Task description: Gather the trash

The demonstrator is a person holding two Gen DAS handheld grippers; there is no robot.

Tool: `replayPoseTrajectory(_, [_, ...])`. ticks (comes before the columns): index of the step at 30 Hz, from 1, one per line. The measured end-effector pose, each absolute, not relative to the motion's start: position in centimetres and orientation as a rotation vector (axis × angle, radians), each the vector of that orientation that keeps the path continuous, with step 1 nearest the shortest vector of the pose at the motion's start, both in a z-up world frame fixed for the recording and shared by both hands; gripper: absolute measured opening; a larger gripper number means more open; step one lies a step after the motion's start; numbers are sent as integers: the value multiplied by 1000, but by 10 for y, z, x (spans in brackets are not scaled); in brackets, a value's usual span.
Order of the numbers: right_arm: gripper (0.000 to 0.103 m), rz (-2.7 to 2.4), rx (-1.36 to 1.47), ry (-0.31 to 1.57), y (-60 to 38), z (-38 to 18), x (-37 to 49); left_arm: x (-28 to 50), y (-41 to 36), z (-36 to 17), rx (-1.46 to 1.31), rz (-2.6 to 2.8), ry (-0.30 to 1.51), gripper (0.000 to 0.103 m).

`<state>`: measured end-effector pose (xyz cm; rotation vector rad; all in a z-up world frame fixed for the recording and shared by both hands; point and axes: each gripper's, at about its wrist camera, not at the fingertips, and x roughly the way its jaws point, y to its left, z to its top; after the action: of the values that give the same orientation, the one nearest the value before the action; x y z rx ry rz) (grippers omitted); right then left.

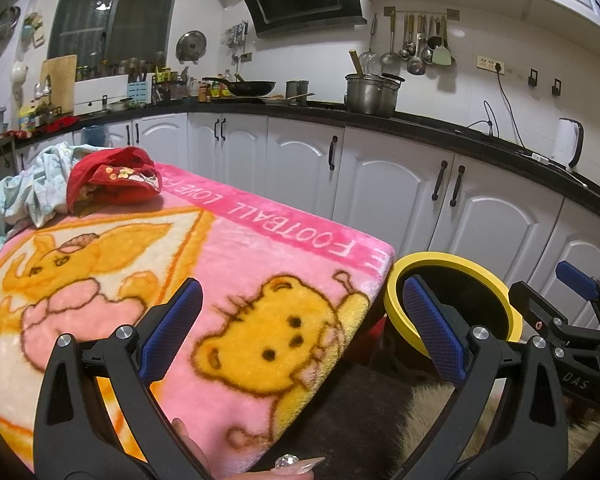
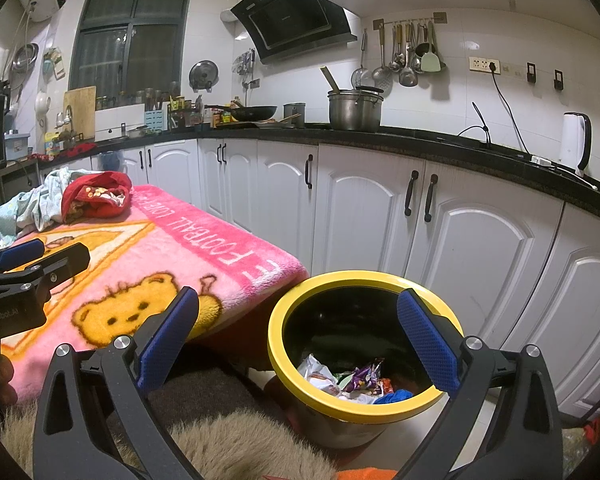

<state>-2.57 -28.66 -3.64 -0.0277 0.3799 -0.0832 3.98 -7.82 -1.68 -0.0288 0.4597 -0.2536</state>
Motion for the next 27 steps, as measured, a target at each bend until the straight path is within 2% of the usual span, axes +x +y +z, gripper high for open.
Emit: replayPoseTrajectory(27, [97,-84,-28,382,-286,-36,-26,42,-75,-17,-30,-255,471,92])
